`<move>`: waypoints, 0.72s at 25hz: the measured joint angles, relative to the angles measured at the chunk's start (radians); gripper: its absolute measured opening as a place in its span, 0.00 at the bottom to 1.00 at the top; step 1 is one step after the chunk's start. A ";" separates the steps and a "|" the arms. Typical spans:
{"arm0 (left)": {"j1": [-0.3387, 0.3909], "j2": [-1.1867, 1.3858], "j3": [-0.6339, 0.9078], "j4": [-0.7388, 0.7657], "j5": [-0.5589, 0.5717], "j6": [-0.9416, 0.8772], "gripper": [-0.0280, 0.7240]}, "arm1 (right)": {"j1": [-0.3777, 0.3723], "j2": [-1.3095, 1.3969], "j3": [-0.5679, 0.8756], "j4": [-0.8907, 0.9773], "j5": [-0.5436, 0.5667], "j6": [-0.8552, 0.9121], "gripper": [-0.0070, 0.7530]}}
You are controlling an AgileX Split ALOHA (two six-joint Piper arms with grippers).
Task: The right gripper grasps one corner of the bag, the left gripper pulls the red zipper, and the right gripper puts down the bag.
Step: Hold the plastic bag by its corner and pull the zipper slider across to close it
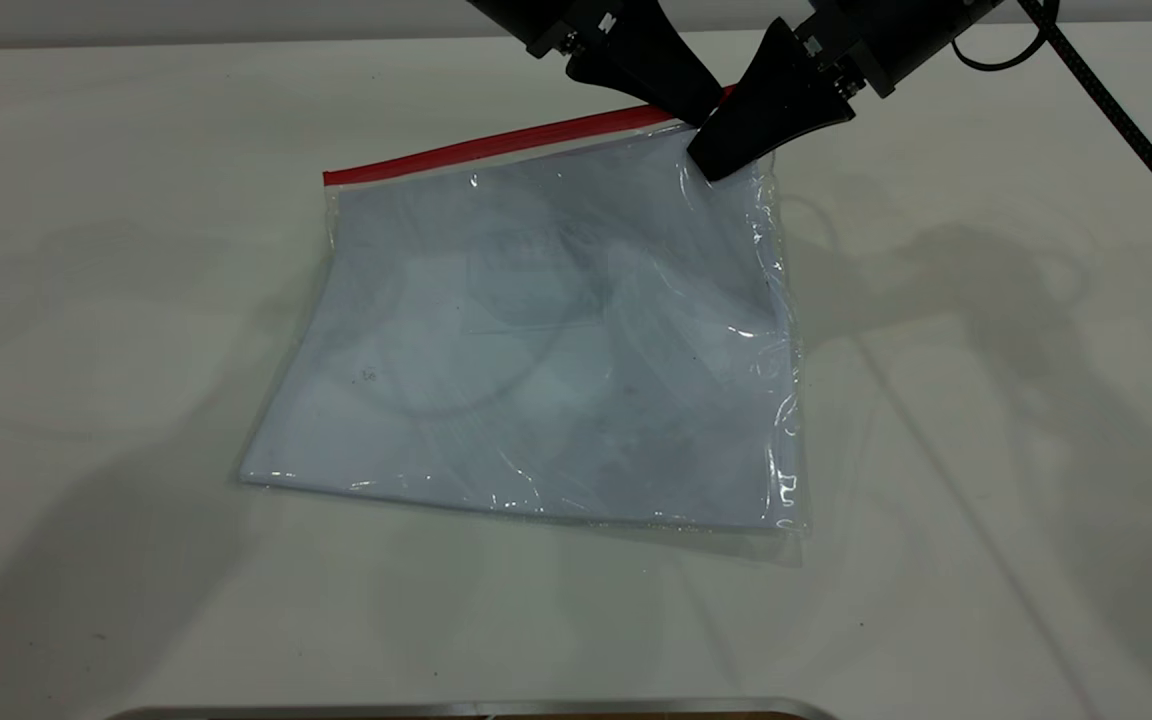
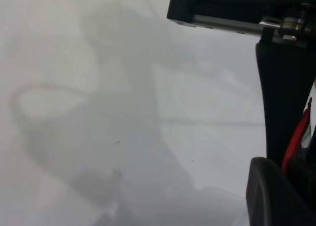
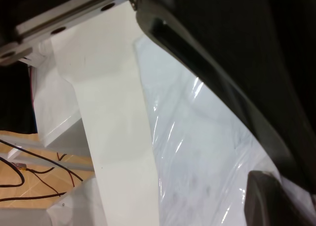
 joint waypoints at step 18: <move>0.046 0.000 0.000 -0.028 0.010 0.028 0.12 | -0.050 -0.010 0.000 0.071 0.033 -0.005 0.05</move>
